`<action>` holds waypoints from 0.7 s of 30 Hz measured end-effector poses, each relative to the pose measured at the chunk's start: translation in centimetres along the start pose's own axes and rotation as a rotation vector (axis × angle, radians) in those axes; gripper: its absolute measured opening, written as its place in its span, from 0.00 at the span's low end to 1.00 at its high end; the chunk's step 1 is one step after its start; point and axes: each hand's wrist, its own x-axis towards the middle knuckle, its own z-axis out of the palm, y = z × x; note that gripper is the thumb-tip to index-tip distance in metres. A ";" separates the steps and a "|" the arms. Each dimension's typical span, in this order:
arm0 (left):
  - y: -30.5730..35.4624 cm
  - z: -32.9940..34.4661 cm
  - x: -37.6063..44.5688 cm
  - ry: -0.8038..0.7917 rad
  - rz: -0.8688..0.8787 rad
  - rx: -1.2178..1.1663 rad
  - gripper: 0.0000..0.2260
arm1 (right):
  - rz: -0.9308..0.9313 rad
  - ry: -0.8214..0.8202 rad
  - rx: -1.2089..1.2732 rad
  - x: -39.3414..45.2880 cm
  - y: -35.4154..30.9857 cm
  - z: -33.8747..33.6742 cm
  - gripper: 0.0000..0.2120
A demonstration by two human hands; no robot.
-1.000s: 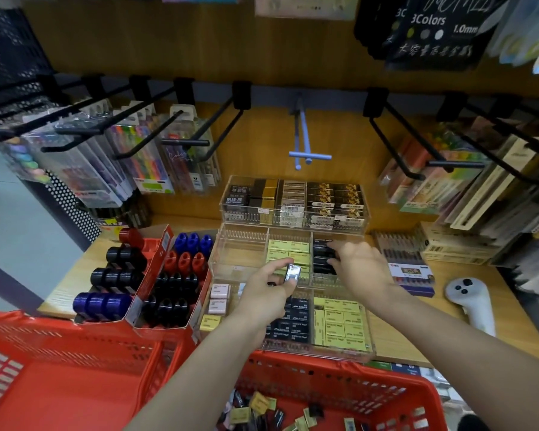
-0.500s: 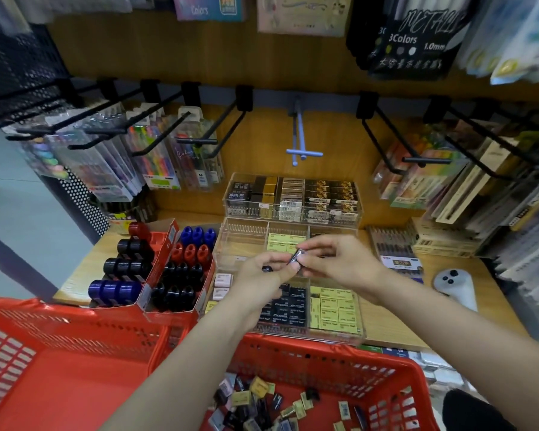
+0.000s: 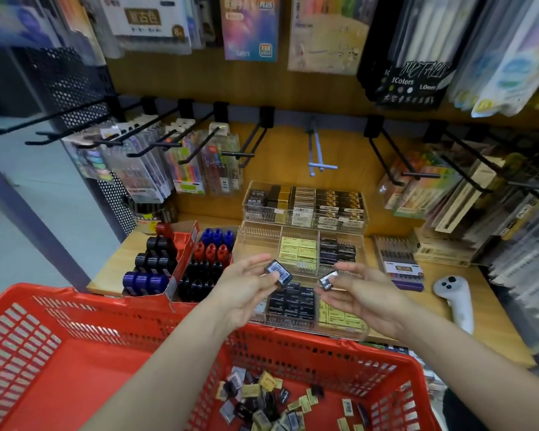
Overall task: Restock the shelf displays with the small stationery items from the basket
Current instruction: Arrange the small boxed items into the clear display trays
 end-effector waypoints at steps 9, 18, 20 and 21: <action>-0.6 -1.7 1.3 0.080 -0.148 -0.218 0.12 | -0.085 0.157 -0.399 2.0 2.1 -0.2 0.08; -3.3 -1.0 3.8 -0.009 -0.110 0.532 0.07 | -0.115 0.054 -0.364 5.1 4.8 1.9 0.08; -3.6 -0.6 4.1 -0.043 -0.116 0.576 0.12 | -0.148 0.021 -0.369 5.2 5.0 2.1 0.09; -3.7 -0.4 4.4 -0.047 -0.116 0.592 0.12 | -0.165 0.010 -0.378 5.1 4.9 2.2 0.09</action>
